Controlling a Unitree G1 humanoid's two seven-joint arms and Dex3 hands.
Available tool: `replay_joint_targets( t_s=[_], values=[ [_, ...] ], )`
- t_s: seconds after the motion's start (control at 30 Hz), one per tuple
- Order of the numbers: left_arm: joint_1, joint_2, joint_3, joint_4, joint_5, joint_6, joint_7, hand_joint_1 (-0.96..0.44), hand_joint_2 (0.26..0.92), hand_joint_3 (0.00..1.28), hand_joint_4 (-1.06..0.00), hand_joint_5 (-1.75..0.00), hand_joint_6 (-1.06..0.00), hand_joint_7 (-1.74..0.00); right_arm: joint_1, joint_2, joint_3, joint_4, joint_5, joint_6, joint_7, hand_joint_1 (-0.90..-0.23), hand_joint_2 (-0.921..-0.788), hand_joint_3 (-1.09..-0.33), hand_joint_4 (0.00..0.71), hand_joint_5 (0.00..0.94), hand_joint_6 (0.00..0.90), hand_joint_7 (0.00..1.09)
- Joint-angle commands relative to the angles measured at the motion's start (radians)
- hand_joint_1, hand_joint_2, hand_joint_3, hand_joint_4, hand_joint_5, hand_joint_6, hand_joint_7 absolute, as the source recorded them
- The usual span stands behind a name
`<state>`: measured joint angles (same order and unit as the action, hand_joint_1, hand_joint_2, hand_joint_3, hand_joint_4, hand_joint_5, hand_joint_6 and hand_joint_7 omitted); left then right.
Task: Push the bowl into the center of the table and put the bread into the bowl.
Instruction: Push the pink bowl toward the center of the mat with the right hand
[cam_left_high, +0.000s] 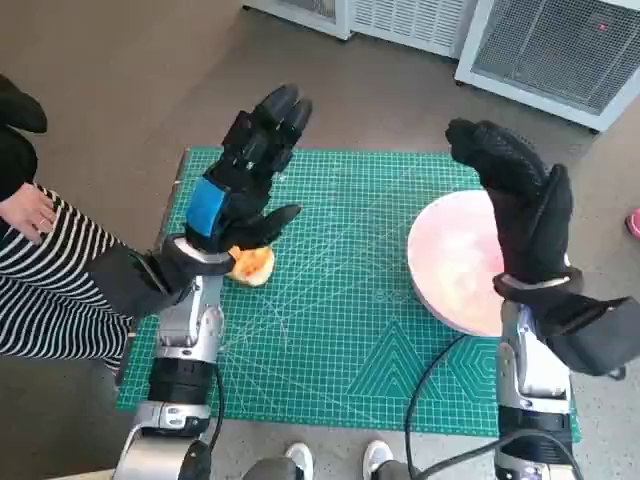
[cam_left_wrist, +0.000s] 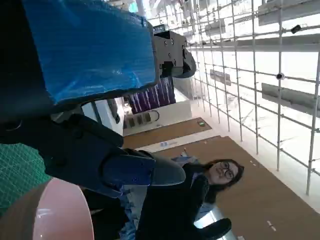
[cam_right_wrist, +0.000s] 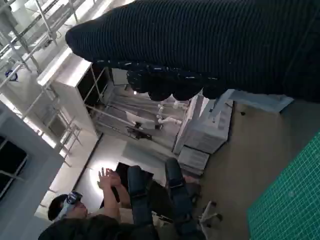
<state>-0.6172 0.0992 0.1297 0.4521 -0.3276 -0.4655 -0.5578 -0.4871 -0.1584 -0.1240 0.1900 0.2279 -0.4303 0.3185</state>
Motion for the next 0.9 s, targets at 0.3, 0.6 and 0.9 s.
replay_joint_targets(
  t_s=[0.3,0.6,0.9],
  values=[
    [-0.001,-0.003,-0.004,-0.019,-0.009,0.015,-0.003,-0.58,0.921,0.26,-0.08,-0.03,0.0,-0.39,0.024,-0.012,0.004,0.005,-0.015,0.015,0.0,-0.673,-0.921,-0.701,0.121,0.0,0.007,0.47],
    [-0.002,-0.003,-0.005,-0.022,-0.008,0.022,-0.003,-0.57,0.921,0.26,-0.09,-0.03,0.0,-0.39,0.024,-0.013,0.004,0.005,-0.014,0.018,-0.001,-0.679,-0.921,-0.7,0.121,0.0,0.008,0.48],
    [-0.004,-0.002,-0.006,-0.024,-0.008,0.026,-0.004,-0.57,0.921,0.26,-0.1,-0.04,0.0,-0.39,0.023,-0.014,0.005,0.009,-0.013,0.018,-0.002,-0.679,-0.921,-0.7,0.123,0.001,0.008,0.48]
  ],
)
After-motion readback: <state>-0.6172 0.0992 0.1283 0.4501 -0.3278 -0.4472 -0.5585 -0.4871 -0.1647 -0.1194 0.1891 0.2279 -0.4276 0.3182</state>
